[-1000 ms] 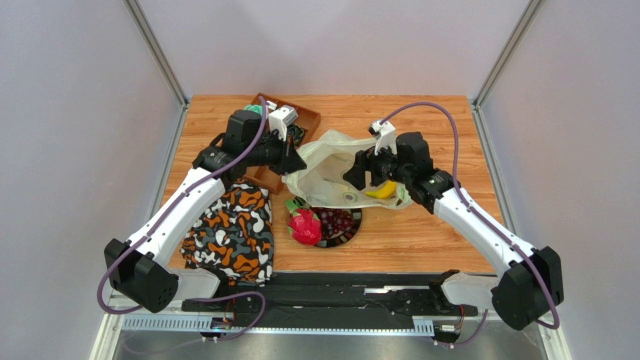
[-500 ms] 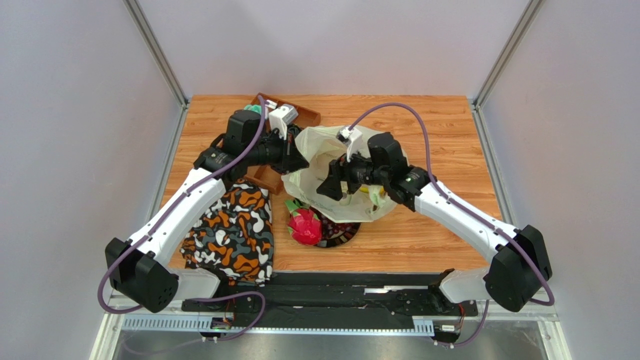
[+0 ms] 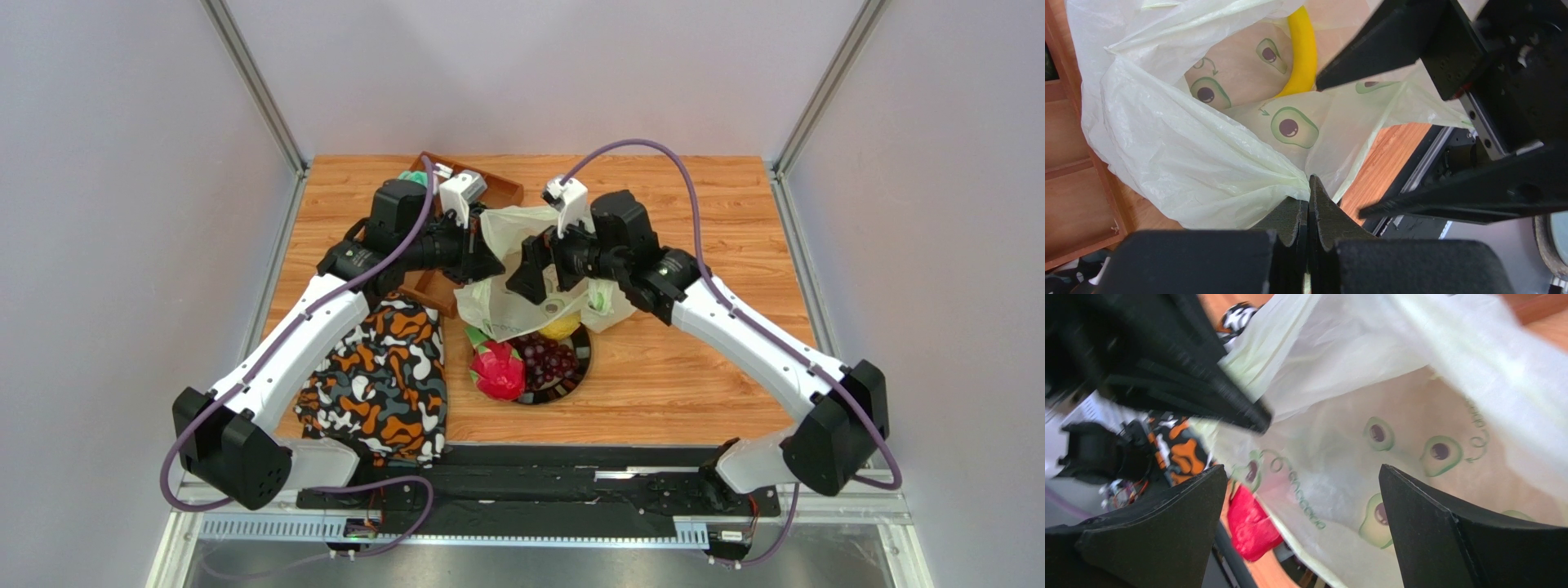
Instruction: Place the fruits into the plastic bag
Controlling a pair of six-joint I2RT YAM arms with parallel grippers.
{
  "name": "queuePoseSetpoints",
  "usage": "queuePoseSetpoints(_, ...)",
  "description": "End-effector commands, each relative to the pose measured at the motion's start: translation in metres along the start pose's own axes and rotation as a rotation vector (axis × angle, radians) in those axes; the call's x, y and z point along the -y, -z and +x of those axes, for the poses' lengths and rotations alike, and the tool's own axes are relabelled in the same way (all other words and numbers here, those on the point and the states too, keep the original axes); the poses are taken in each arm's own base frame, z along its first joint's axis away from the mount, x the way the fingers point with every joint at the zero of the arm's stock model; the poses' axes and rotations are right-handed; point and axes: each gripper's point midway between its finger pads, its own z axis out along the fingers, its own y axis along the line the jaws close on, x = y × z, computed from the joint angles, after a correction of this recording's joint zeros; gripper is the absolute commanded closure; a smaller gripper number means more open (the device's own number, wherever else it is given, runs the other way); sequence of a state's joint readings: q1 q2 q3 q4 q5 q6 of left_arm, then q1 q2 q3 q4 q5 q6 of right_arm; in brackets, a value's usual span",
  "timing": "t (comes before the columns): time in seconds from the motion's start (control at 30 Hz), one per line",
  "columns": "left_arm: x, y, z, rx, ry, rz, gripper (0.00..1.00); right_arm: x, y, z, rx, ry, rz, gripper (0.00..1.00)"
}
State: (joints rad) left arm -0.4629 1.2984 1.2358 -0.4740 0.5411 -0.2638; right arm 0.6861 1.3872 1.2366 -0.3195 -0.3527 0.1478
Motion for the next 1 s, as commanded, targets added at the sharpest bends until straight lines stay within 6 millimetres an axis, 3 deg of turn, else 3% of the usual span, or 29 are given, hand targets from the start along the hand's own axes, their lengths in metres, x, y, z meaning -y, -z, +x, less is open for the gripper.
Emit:
queuePoseSetpoints(0.0,0.002,-0.001,-0.008,0.035,-0.014,0.017,1.00,0.032,-0.013,0.013,-0.110,-0.036,0.156,0.00)
queuePoseSetpoints(0.17,0.001,-0.001,-0.007,0.032,-0.012,0.013,1.00,-0.001,-0.033,0.037,-0.178,-0.134,-0.065,0.00)
queuePoseSetpoints(0.37,0.002,0.000,-0.009,0.038,-0.016,0.013,1.00,0.007,-0.036,0.058,-0.242,-0.135,-0.035,0.00)
queuePoseSetpoints(0.53,0.000,-0.002,-0.008,0.034,-0.012,0.010,1.00,-0.026,-0.015,0.027,-0.138,-0.059,-0.185,0.00)
queuePoseSetpoints(0.77,-0.002,-0.003,-0.006,0.025,-0.005,0.005,1.00,-0.087,0.028,-0.018,0.001,0.038,-0.473,0.00)
queuePoseSetpoints(0.97,-0.002,-0.003,-0.006,0.025,-0.004,0.005,1.00,-0.098,0.042,-0.028,0.014,0.008,-0.516,0.00)
